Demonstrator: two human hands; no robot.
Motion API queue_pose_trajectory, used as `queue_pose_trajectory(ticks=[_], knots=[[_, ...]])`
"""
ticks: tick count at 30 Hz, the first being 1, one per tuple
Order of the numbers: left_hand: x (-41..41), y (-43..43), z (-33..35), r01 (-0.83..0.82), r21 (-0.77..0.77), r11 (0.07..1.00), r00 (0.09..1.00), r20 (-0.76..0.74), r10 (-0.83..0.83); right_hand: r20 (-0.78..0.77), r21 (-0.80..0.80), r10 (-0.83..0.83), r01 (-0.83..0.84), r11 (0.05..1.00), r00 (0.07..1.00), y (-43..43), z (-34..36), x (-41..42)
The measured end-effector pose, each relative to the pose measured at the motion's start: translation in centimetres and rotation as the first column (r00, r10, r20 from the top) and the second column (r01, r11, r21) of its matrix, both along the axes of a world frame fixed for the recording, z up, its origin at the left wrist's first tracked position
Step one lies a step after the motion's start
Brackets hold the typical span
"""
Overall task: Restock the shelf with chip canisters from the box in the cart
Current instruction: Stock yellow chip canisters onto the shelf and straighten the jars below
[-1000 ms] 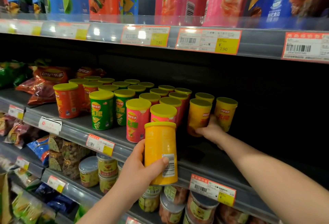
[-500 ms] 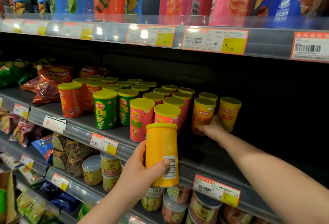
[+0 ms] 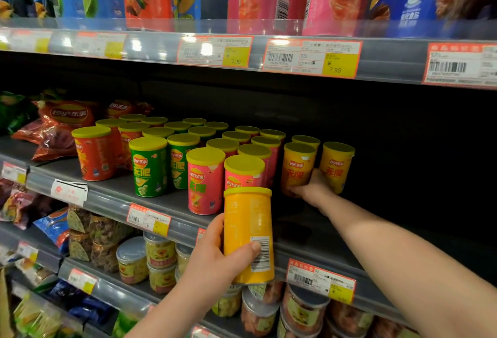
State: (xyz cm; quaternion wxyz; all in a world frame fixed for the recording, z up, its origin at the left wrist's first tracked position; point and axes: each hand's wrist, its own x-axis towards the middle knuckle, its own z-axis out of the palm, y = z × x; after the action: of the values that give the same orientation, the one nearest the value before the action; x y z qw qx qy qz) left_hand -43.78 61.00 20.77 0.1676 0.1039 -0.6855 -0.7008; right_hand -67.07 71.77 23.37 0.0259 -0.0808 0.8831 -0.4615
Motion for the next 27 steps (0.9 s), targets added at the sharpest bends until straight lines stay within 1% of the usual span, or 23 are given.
queue_pose_trajectory(ticks=[5, 9, 14, 16, 17, 18, 20, 21, 22, 23, 24, 25, 26, 27], knots=[[-0.4, 0.6, 0.4, 0.035, -0.006, 0.999, 0.999, -0.003, -0.035, -0.002, 0.028, 0.001, -0.001, 1.000, 1.000, 0.0, 0.0, -0.2], [-0.7, 0.9, 0.6, 0.070, -0.040, 0.997, 0.998, -0.003, -0.070, -0.018, 0.030, 0.000, 0.000, 1.000, 1.000, 0.8, -0.2, -0.4], [-1.8, 1.6, 0.7, 0.105, -0.105, 0.989, 0.994, -0.024, -0.108, -0.101, 0.067, 0.075, -0.068, 0.995, 0.992, 3.1, 0.6, 1.4], [-2.5, 2.1, 0.8, 0.136, -0.107, 0.985, 0.988, -0.053, -0.142, -0.108, 0.011, 0.178, -0.177, 0.984, 0.978, 4.6, 1.3, 2.8], [-2.9, 2.4, 0.9, 0.155, -0.100, 0.983, 0.984, -0.075, -0.162, -0.081, -0.052, 0.256, -0.261, 0.964, 0.963, 5.2, 1.7, 3.9], [-3.3, 2.7, 1.1, 0.181, -0.099, 0.978, 0.977, -0.097, -0.191, -0.030, -0.149, 0.343, -0.344, 0.927, 0.939, 6.0, 2.0, 4.7], [-4.2, 3.4, 1.5, 0.242, -0.099, 0.965, 0.954, -0.158, -0.255, 0.062, -0.365, 0.527, -0.472, 0.802, 0.848, 7.5, 2.7, 6.3], [-4.7, 3.7, 1.6, 0.259, -0.086, 0.962, 0.946, -0.180, -0.271, 0.101, -0.423, 0.603, -0.515, 0.746, 0.791, 8.1, 3.0, 7.0], [-5.3, 4.0, 1.7, 0.264, -0.071, 0.962, 0.941, -0.198, -0.273, 0.131, -0.442, 0.660, -0.553, 0.706, 0.739, 8.7, 3.0, 7.4], [-5.9, 4.3, 1.7, 0.263, -0.069, 0.962, 0.941, -0.203, -0.271, 0.145, -0.433, 0.691, -0.583, 0.688, 0.708, 9.1, 2.9, 7.6], [-6.4, 4.5, 1.7, 0.265, -0.092, 0.960, 0.941, -0.193, -0.278, 0.142, -0.412, 0.694, -0.596, 0.690, 0.705, 9.5, 2.9, 7.7], [-6.8, 4.7, 1.7, 0.271, -0.141, 0.952, 0.940, -0.177, -0.294, 0.127, -0.387, 0.677, -0.593, 0.707, 0.725, 9.8, 2.8, 7.7], [-7.2, 4.7, 1.4, 0.269, -0.227, 0.936, 0.938, -0.157, -0.308, 0.107, -0.370, 0.647, -0.573, 0.731, 0.755, 10.0, 2.8, 7.6], [-7.6, 4.6, 1.2, 0.242, -0.348, 0.906, 0.943, -0.135, -0.304, 0.085, -0.359, 0.612, -0.549, 0.755, 0.786, 10.3, 2.6, 7.2]])
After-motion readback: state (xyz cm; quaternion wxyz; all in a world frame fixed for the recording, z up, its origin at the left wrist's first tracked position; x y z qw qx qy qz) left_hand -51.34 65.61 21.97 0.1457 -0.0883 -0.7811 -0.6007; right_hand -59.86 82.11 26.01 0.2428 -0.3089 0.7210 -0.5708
